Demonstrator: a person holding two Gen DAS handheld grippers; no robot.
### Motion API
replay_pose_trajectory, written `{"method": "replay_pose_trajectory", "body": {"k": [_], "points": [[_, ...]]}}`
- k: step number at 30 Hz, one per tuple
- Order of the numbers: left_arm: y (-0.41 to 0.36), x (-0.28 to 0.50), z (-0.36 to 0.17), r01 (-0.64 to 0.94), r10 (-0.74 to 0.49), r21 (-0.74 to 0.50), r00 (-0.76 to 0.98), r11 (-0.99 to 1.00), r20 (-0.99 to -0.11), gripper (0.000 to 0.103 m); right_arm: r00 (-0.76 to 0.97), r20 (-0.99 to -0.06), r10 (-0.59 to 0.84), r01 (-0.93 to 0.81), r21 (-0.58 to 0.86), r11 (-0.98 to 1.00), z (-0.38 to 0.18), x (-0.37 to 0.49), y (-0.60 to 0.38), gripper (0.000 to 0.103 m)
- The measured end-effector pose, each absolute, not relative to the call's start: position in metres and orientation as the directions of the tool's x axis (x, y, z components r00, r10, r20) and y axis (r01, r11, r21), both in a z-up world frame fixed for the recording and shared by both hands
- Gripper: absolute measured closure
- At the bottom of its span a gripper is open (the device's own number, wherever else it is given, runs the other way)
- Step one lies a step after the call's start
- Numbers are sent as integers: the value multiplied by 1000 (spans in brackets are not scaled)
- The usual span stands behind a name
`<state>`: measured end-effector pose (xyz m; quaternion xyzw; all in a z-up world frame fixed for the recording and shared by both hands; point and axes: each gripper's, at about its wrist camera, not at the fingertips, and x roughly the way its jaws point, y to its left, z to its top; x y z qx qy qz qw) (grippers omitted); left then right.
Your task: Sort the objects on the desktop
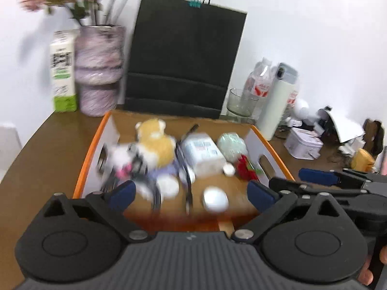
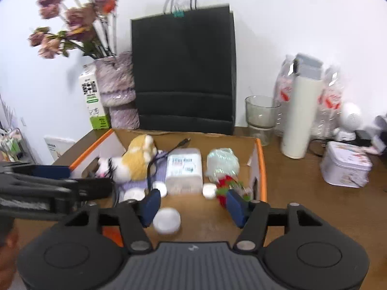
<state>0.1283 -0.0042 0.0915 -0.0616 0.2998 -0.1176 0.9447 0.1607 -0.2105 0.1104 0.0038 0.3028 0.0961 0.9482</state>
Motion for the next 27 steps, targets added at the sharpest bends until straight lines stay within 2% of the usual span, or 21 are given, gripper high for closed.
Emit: {"method": "replay_pose_trajectory", "body": {"k": [1,4,6,9,14,22,27], "points": [[-4,105,85,198,-263,-176,799,964,-541,0,813,-554,181,-183,53,982,110,140,-210,36],[-8,51,67,192,-211,-90,820,977,-532,0,831,-524,188,-211,17,977,99,88,-203,29],[-10,23,55,162,-157,-38,832,986,-532,0,829,-536,160,-214,-39,976,89,57,-193,29],[-7,-7,39,138,-128,-24,817,990,-562,0,841,-529,116,-204,-111,973,72,13,-181,27],[0,-45,13,101,-88,-10,802,995,-591,0,801,-579,152,-198,-16,980,45,-44,-189,23],[-9,-64,-1,102,-12,130,830,986,-558,0,814,-574,88,-143,-51,988,15,-81,-193,22],[-7,-54,-7,146,-70,70,775,987,-628,0,818,-573,51,-105,-61,993,11,-79,-193,22]]}}
